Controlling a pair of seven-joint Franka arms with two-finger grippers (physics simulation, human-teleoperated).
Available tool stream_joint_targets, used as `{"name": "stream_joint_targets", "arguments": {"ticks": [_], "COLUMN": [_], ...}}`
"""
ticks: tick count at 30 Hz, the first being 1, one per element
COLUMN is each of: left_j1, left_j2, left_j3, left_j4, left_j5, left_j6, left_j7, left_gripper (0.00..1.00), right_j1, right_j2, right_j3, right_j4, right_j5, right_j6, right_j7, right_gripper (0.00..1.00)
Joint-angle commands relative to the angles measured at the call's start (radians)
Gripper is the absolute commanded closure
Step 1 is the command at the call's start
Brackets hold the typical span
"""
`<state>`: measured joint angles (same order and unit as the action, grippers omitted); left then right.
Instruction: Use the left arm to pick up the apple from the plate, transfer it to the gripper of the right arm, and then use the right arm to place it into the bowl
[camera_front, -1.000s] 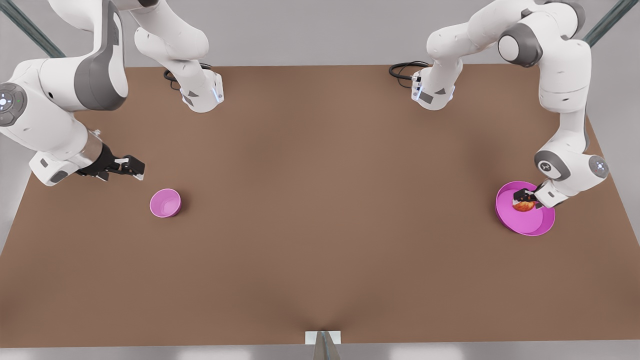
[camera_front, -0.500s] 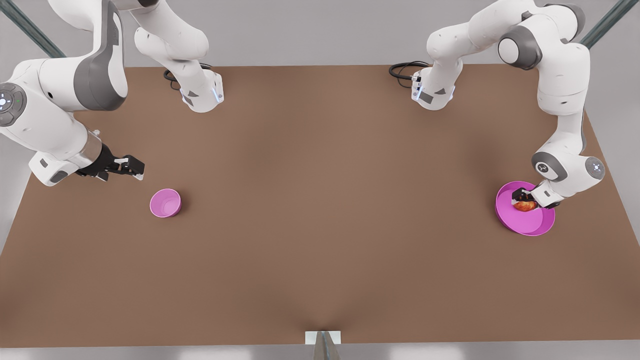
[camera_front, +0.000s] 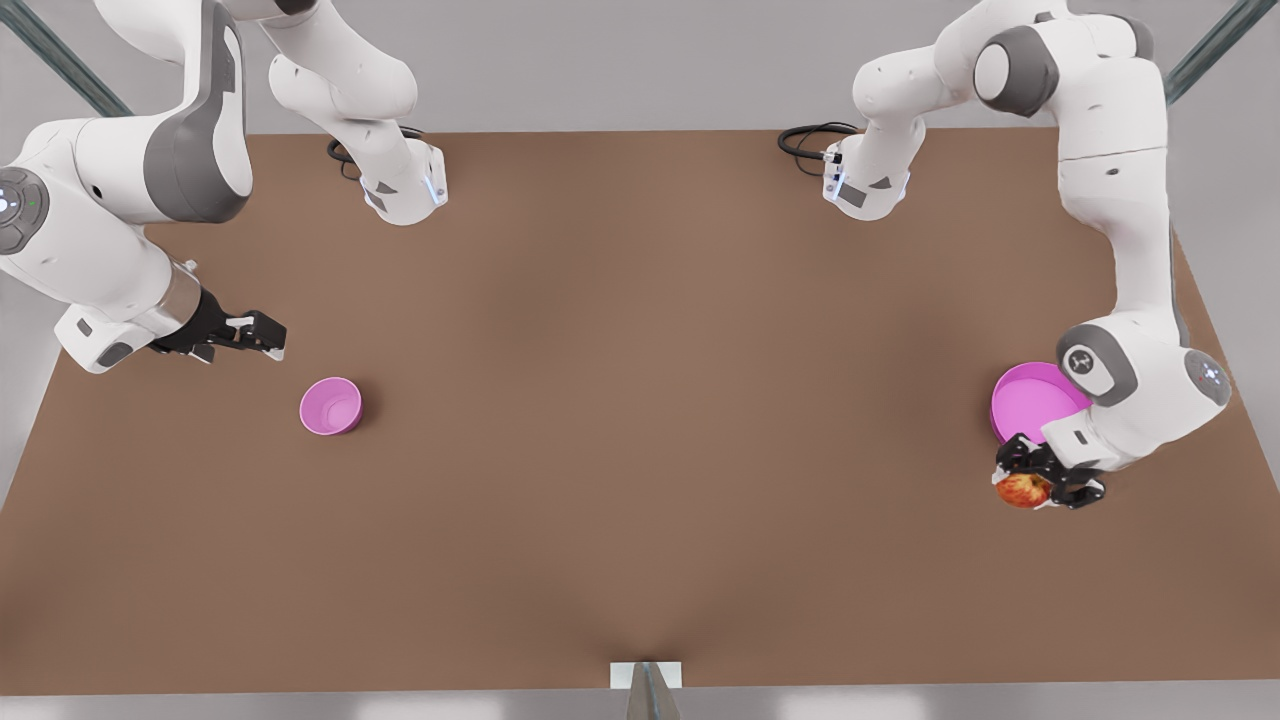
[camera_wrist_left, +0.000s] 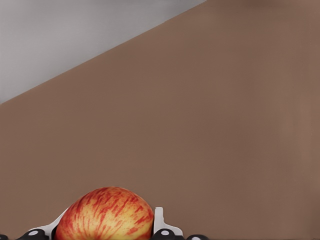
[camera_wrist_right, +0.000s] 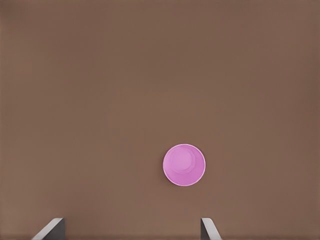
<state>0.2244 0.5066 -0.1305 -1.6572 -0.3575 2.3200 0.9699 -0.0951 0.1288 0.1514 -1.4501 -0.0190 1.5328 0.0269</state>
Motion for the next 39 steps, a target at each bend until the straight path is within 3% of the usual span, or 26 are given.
{"name": "stream_joint_targets", "arguments": {"ticks": [1, 5, 7, 10, 14, 19, 24, 29, 39], "left_j1": [-0.042, -0.264, -0.344, -0.358, -0.424, -0.508, -0.579, -0.599, -0.622], "left_j2": [0.006, 0.076, 0.132, 0.217, 0.296, 0.432, 0.526, 0.53, 0.53], "left_j3": [-0.08, -0.221, -0.293, -0.397, -0.426, -0.462, -0.455, -0.457, -0.457], "left_j4": [0.028, 0.137, 0.182, 0.264, 0.363, 0.493, 0.651, 0.652, 0.659], "left_j5": [-0.077, -0.314, -0.403, -0.647, -0.788, -0.971, -0.974, -0.974, -0.974], "left_j6": [-0.137, -0.136, -0.008, 0.068, 0.131, 0.183, 0.251, 0.309, 0.344], "left_j7": [-0.282, -0.283, -0.188, 0.191, 0.487, 0.894, 0.937, 1.099, 1.216], "left_gripper": [0.26, 0.26, 0.26, 0.26, 0.26, 0.26, 0.26, 0.26, 0.23], "right_j1": [-0.002, -0.002, 0.002, 0.003, -0.002, -0.018, -0.023, 0.003, 0.021], "right_j2": [0.0, 0.046, 0.106, 0.192, 0.294, 0.376, 0.387, 0.371, 0.462], "right_j3": [0.0, 0.005, 0.011, 0.011, 0.005, 0.013, 0.033, 0.097, 0.102], "right_j4": [0.002, 0.019, 0.123, 0.134, 0.125, 0.04, -0.064, -0.09, -0.059], "right_j5": [0.001, 0.056, 0.186, 0.536, 0.994, 1.249, 1.304, 1.327, 1.324], "right_j6": [0.001, 0.072, 0.099, 0.141, 0.158, 0.213, 0.211, 0.366, 0.388], "right_j7": [-0.007, 0.008, 0.036, 0.036, 0.025, -0.315, -0.576, -0.578, -0.602], "right_gripper": [0.0, 0.0, 0.0, 0.0, 0.0, 0.0, 0.0, 0.0, 0.0]}}
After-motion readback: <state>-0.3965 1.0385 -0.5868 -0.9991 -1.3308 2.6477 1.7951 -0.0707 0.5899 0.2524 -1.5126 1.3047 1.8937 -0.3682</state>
